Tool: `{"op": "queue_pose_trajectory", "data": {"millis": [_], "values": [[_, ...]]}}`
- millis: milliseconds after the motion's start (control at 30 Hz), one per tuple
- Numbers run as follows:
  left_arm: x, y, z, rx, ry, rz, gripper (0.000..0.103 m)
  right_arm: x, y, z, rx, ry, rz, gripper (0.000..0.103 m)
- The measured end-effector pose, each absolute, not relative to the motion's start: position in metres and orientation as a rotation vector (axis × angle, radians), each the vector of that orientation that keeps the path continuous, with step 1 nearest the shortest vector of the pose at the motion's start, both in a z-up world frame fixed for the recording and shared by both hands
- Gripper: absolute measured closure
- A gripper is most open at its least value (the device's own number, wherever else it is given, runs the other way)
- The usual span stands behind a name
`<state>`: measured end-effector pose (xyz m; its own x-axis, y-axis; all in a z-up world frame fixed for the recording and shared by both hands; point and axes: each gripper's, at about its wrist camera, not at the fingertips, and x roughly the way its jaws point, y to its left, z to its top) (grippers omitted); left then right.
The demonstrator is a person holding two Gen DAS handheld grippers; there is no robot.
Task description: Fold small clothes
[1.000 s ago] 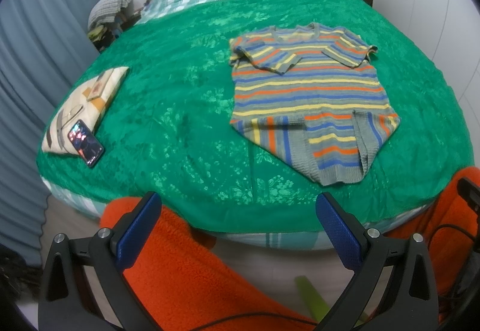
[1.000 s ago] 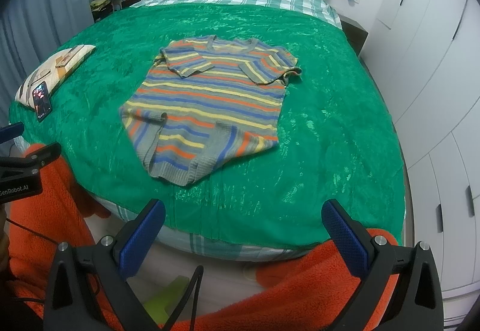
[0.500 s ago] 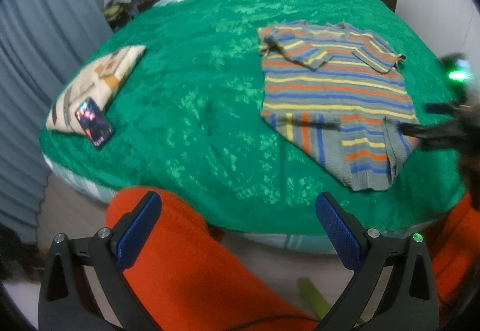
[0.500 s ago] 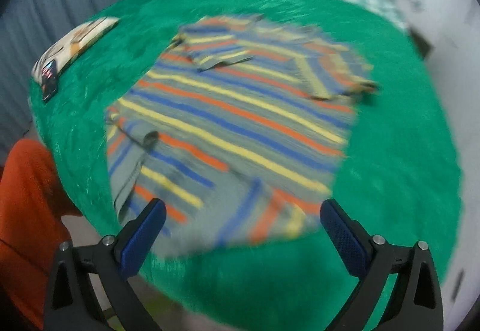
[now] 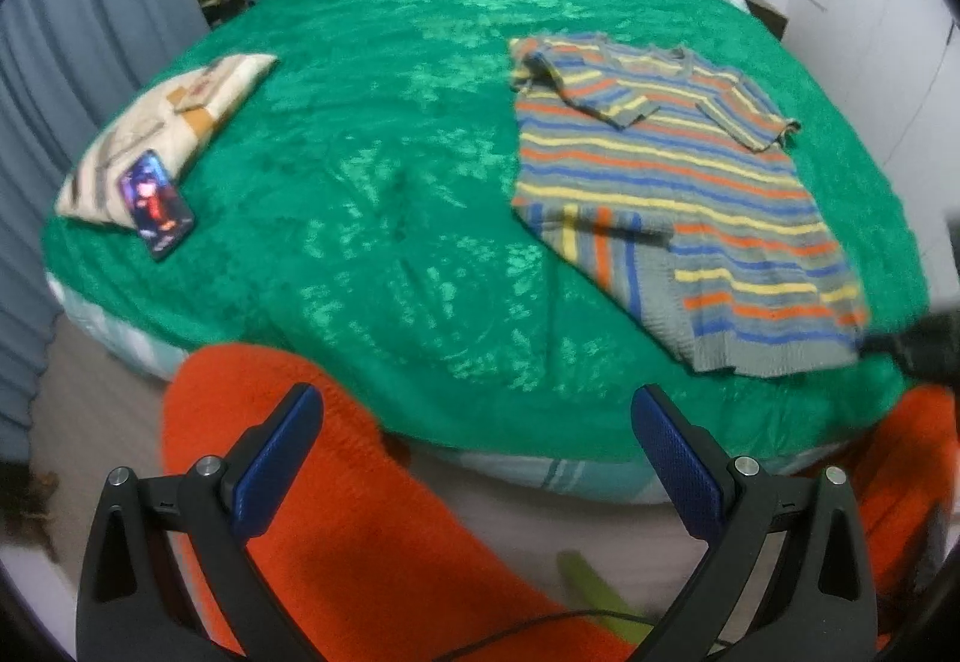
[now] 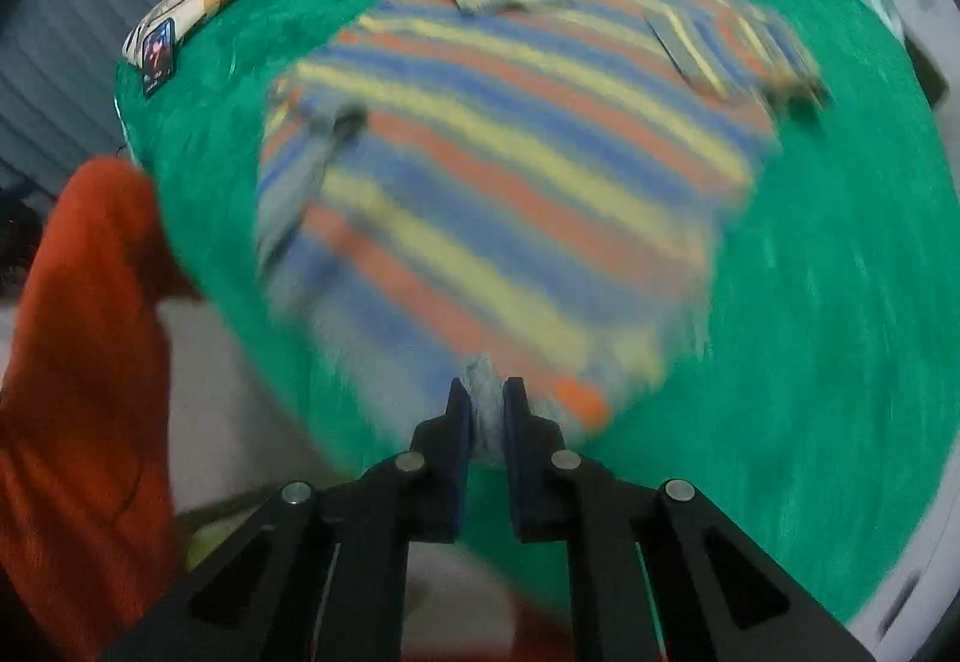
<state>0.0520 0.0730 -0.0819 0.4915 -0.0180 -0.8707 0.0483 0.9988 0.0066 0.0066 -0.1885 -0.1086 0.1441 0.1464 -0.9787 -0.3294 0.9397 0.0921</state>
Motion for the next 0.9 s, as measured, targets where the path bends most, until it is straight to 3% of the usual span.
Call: {"op": "queue_pose_trajectory", "data": {"millis": [67,133,167,200,333,533,567,633,800,900], "values": [[0.068,0.071,-0.089,-0.009,1.074,-0.122,0.0,-0.024,-0.209,-0.114,-0.112,1.436,0.293,0.09],[0.093,0.068,-0.097,-0.062,1.091,-0.178,0.0,-0.042,-0.235,-0.121,-0.027,1.454,0.208,0.068],[0.106,0.068,-0.1,-0.096,1.096,-0.194,0.0,-0.047,-0.243,-0.122,0.01,1.443,0.18,0.044],[0.123,0.067,-0.102,-0.137,1.105,-0.213,0.0,-0.051,-0.254,-0.122,0.072,1.412,0.144,0.035],[0.196,0.045,-0.112,-0.234,1.138,-0.28,0.001,-0.053,-0.284,-0.122,0.339,1.31,0.077,0.035],[0.277,-0.015,-0.182,-0.006,1.278,-0.139,0.002,-0.036,-0.266,-0.124,0.437,1.218,0.096,0.035],[0.277,-0.016,-0.197,0.035,1.323,-0.12,0.008,-0.035,-0.259,-0.126,0.435,1.211,0.099,0.035],[0.258,-0.009,-0.207,0.108,1.376,-0.145,0.02,-0.037,-0.256,-0.12,0.423,1.194,0.1,0.035],[0.154,0.072,-0.168,0.319,1.356,-0.184,0.014,-0.054,-0.266,-0.108,0.358,1.196,0.029,0.035],[0.122,0.122,-0.149,0.25,1.352,-0.129,0.013,-0.062,-0.283,-0.113,0.355,1.227,-0.042,0.034]]}}
